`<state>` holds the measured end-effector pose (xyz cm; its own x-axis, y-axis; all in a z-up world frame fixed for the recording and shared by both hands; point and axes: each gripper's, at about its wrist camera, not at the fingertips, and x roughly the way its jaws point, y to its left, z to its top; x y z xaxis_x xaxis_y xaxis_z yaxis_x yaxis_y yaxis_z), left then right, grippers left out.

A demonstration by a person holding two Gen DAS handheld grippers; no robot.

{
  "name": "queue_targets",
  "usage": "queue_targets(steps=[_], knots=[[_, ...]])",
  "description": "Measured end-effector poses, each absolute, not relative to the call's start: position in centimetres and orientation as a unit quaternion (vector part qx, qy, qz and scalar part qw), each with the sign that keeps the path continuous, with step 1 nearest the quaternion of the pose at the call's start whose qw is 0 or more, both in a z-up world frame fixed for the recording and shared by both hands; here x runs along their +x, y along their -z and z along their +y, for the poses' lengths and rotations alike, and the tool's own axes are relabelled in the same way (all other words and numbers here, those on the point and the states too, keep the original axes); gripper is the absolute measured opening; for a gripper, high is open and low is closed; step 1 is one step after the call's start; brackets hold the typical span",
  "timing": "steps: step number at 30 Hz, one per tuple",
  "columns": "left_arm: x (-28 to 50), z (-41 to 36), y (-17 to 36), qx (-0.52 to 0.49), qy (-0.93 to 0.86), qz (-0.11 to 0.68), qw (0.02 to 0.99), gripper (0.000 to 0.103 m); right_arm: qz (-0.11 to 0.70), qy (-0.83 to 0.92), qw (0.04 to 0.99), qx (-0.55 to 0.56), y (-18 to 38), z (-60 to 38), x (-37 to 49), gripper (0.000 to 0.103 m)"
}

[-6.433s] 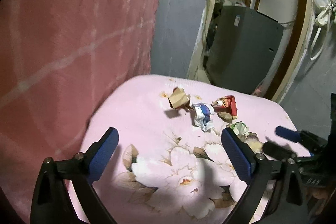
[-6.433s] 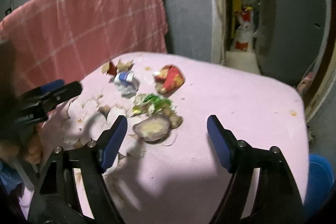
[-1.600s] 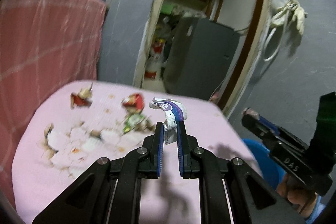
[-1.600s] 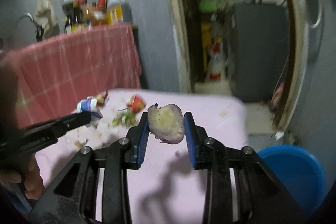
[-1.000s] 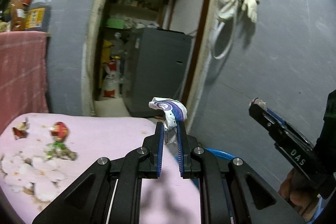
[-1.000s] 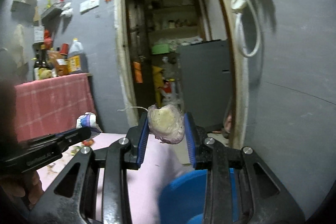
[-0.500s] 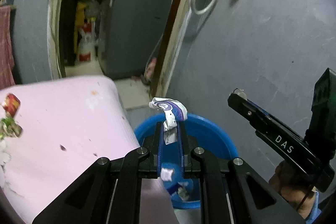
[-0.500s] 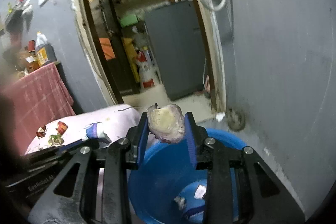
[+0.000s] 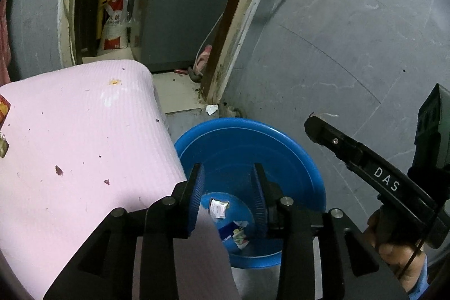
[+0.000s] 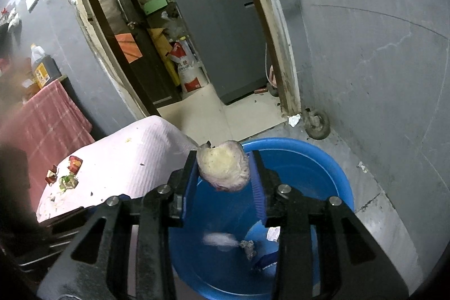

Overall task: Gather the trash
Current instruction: 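Open the right tool over the basin to drop the purple peel, then move both open tools back over the pink cushion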

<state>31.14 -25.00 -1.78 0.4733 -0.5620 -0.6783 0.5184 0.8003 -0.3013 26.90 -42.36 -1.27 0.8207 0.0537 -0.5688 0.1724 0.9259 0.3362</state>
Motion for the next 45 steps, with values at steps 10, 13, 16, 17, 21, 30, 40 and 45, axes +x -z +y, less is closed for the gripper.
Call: queue_targets(steps=[10,13,16,17,21,30,40,45], knots=[[30.6,-21.7,-0.2,-0.048,0.279,0.371,0.884,0.047,0.284,0.032,0.94,0.187,0.7,-41.7,27.0,0.055],[30.5,-19.8,-1.0,-0.057,0.258,0.352,0.898,0.054,0.269,0.025,0.945,0.183,0.1,-40.9,27.0,0.062],[30.3,-17.5,-1.9,-0.069,0.233,0.327,0.913,0.065,0.246,0.015,0.954,0.173,-0.9,-39.5,26.8,0.075],[30.2,-16.6,-2.3,-0.073,0.224,0.318,0.918,0.069,0.237,0.01,0.957,0.169,-1.2,-39.0,26.8,0.079],[29.9,-13.0,-3.6,-0.087,0.186,0.282,0.937,0.074,0.192,-0.013,0.969,0.155,-2.6,-36.5,26.4,0.092],[27.8,-5.9,-5.7,-0.09,0.103,0.209,0.968,0.096,0.102,-0.07,0.985,0.121,-4.9,-30.7,25.4,0.103],[25.0,1.7,-5.6,-0.049,0.023,0.157,0.986,0.101,0.05,-0.142,0.986,0.071,-6.0,-23.3,26.0,0.103],[24.7,4.8,-4.8,-0.041,-0.003,0.153,0.987,0.101,0.075,-0.171,0.982,0.035,-5.5,-19.3,28.3,0.103]])
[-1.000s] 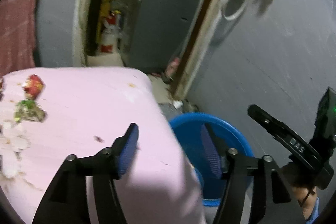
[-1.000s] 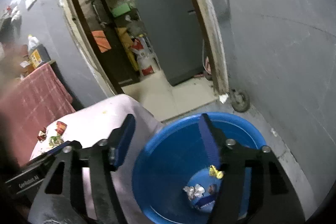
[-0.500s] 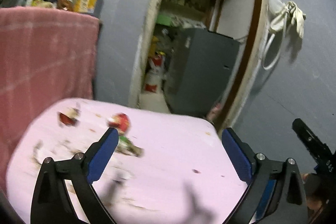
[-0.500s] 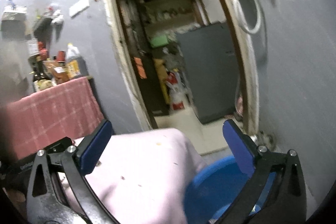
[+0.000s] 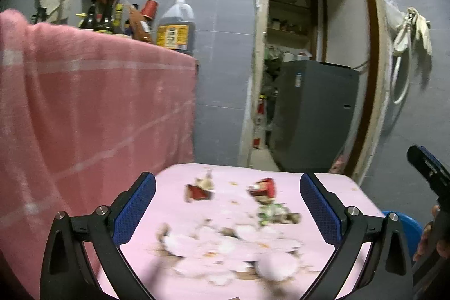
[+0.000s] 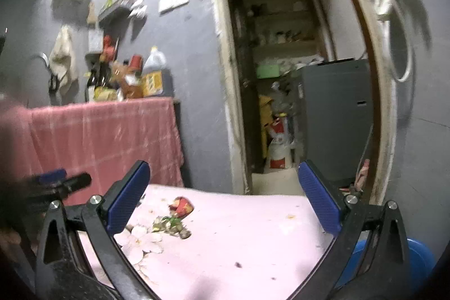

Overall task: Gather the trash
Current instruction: 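Move both open tools back over the pink cushion, then grasp the tan paper scrap with the left tool while the right tool grasps a brown chunk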

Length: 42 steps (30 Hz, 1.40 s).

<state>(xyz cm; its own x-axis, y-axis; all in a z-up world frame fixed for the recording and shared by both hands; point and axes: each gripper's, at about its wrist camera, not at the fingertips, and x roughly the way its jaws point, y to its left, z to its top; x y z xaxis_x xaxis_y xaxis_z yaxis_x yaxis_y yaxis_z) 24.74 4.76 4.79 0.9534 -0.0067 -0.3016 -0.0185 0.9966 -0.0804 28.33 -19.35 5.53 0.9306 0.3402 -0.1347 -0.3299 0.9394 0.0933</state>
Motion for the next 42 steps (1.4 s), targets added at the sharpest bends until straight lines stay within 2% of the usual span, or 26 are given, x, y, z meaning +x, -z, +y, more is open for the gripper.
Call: queue_targets(steps=[7,12,20,22,24,26,29,30,34,36,42], knots=[[25.3,8.0,-3.4,-0.04,-0.024,0.159,0.986,0.101,0.119,-0.197,0.973,0.015,-3.5,-16.5,31.4,0.103],[27.2,8.9,-2.4,-0.034,-0.029,0.188,0.981,0.101,0.198,-0.199,0.96,0.022,-2.2,-15.2,35.0,0.103],[31.6,9.7,-0.7,-0.036,-0.036,0.278,0.959,0.101,0.27,-0.221,0.937,0.029,-0.9,-14.5,37.7,0.102],[32.6,9.7,-0.4,-0.035,-0.034,0.298,0.953,0.101,0.293,-0.218,0.931,0.021,-0.5,-14.3,38.2,0.099],[33.7,9.8,0.1,-0.038,-0.031,0.318,0.947,0.101,0.321,-0.219,0.921,0.014,0.2,-14.1,38.9,0.09],[34.5,9.9,0.5,-0.044,-0.028,0.334,0.941,0.101,0.337,-0.223,0.914,0.016,0.7,-14.0,39.2,0.085],[35.8,10.0,1.1,-0.05,-0.019,0.355,0.933,0.099,0.355,-0.226,0.907,0.019,1.2,-14.0,39.6,0.08],[36.1,10.0,1.3,-0.051,-0.015,0.361,0.931,0.098,0.363,-0.226,0.904,0.015,1.4,-13.9,39.7,0.077],[37.4,9.7,1.5,-0.049,0.004,0.376,0.925,0.08,0.391,-0.236,0.889,-0.005,2.3,-13.0,39.9,0.071],[37.7,9.4,1.6,-0.045,0.011,0.379,0.924,0.075,0.406,-0.24,0.882,-0.023,2.8,-12.1,39.9,0.065],[38.9,8.5,1.8,-0.036,0.032,0.4,0.915,0.047,0.437,-0.253,0.861,-0.059,3.8,-10.2,40.2,0.048]])
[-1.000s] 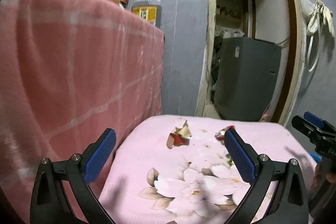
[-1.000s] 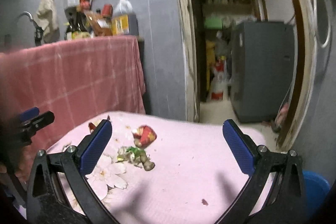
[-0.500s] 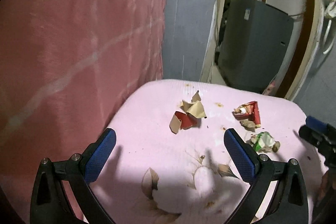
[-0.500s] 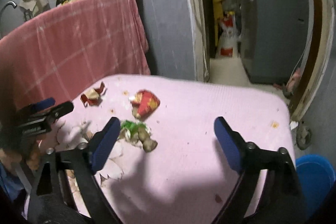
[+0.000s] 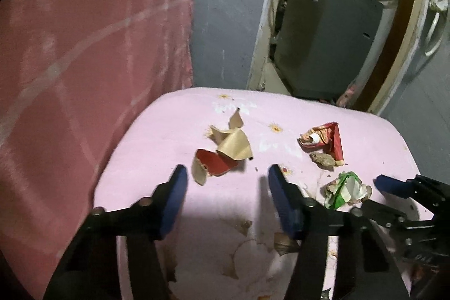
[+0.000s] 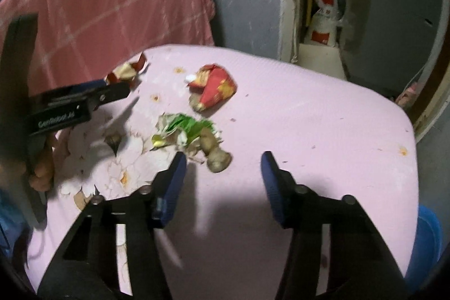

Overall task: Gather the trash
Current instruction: 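Grasp the tan paper scrap with the left tool while the right tool grasps a brown chunk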

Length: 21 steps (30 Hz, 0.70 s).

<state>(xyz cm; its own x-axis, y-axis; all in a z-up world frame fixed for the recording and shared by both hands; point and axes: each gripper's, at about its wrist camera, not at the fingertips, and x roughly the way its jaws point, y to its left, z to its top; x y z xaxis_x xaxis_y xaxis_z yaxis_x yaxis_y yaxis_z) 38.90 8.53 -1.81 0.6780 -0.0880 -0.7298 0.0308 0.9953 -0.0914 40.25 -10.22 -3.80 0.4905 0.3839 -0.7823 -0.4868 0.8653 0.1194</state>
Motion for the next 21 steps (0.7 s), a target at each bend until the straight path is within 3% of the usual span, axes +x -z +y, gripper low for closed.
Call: queue_targets(steps=[5,7,12,21], knots=[[39.42,8.03,1.91,-0.032,0.046,0.407,0.912,0.02,0.443,-0.253,0.858,-0.055,3.95,-10.22,40.37,0.04],[39.57,7.93,1.9,-0.031,0.048,0.409,0.911,0.014,0.444,-0.253,0.858,-0.05,4.04,-10.35,40.42,0.034],[39.52,7.7,1.7,-0.026,0.055,0.407,0.911,0.005,0.445,-0.255,0.857,-0.041,4.07,-10.64,40.37,0.018],[39.18,7.8,1.67,-0.029,0.065,0.399,0.914,0.0,0.441,-0.258,0.859,-0.035,4.17,-10.59,40.72,0.018]])
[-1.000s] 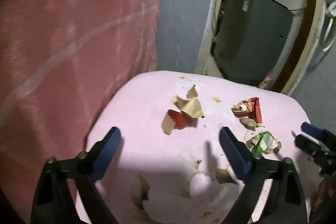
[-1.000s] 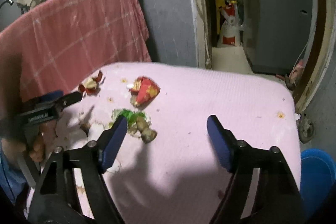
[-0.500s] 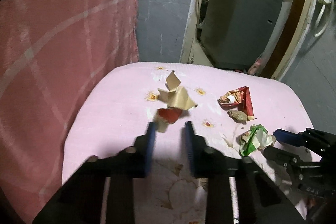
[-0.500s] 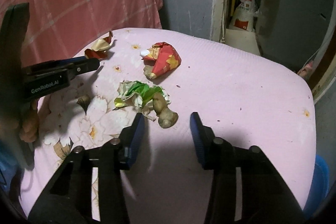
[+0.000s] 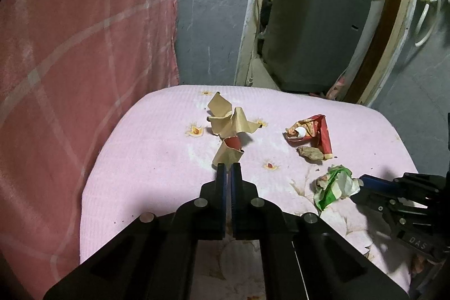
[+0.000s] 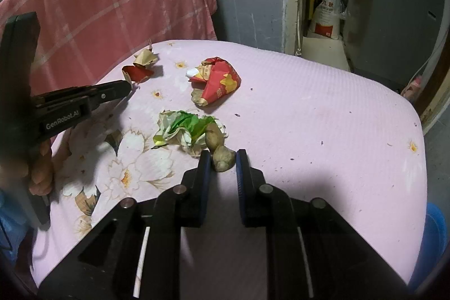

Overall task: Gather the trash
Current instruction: 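Grasp the tan paper scrap with the left tool while the right tool grasps a brown chunk, then lift the tan paper with the left tool while the right tool lifts the brown chunk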

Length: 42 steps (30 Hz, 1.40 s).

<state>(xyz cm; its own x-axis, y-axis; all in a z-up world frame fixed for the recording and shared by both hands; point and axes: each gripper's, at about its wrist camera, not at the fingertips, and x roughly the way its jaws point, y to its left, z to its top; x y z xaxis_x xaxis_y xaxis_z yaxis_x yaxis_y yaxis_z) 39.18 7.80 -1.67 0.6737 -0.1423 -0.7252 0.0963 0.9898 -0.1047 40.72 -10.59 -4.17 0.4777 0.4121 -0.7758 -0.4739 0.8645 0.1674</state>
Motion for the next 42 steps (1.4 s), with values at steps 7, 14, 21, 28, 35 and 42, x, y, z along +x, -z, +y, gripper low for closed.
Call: queue_targets(steps=[7,14,21,28,35,42], knots=[[38.0,7.4,1.4,-0.025,0.077,0.384,0.92,0.0,0.437,-0.263,0.86,-0.023,4.1,-10.7,40.2,0.017],[38.0,7.5,0.6,-0.026,0.066,0.371,0.926,0.003,0.436,-0.265,0.86,-0.01,4.1,-11.2,40.3,0.017],[40.0,7.1,0.1,-0.015,0.059,0.375,0.925,0.033,0.411,-0.259,0.874,0.001,2.9,-12.0,40.2,0.017],[42.2,6.1,1.3,0.008,0.055,0.4,0.915,0.033,0.394,-0.255,0.883,0.024,2.3,-13.0,40.7,0.017],[42.4,6.2,1.7,-0.001,0.044,0.407,0.912,0.015,0.389,-0.255,0.885,0.025,2.1,-13.1,40.4,0.017],[40.0,5.8,0.7,-0.024,0.066,0.388,0.919,0.014,0.366,-0.259,0.893,0.032,1.6,-13.8,39.5,0.017]])
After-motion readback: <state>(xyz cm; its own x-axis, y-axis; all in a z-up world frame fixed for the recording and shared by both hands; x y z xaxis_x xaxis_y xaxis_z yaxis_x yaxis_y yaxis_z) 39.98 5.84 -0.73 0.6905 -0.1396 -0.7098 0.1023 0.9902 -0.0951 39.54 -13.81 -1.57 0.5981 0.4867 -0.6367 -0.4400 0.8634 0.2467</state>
